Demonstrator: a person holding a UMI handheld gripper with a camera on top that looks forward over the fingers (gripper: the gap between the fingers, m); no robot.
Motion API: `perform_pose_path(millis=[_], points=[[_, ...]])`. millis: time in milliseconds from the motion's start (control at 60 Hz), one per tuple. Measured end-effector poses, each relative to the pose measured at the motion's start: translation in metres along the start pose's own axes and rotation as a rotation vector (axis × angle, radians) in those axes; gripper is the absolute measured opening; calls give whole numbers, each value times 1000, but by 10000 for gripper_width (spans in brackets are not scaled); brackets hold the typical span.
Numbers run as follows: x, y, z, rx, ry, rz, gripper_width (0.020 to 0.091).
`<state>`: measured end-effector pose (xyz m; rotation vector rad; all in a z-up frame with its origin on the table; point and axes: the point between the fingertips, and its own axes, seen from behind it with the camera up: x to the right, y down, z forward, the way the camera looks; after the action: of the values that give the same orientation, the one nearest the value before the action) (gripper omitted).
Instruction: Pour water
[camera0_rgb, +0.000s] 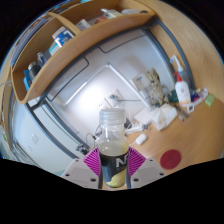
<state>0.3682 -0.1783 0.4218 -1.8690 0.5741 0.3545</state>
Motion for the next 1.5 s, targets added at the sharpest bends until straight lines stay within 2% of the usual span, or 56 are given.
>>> perform_pose_path(millis=[83,167,250,467,683,750,783,950,1017,1083,1150,1217,1383,1500], points=[[26,-32,-2,97,22,-158,318],[67,-48,1,168,101,-289,338],[104,-50,10,176,187,-394,345],[163,-30,42,169,259,-524,346],[170,3,65,160,223,-602,359],[181,17,70,129,234,-613,375],[176,14,68,164,223,-613,378],[180,19,61,190,231,-585,427],[191,28,61,146,268,-591,455],[204,48,62,55,303,-580,539],[202,58,57,25,294,-572,600],[199,66,48,9,292,-554,622],[202,100,-8,-159,329,-541,640],[195,90,-61,-204,366,-523,638]])
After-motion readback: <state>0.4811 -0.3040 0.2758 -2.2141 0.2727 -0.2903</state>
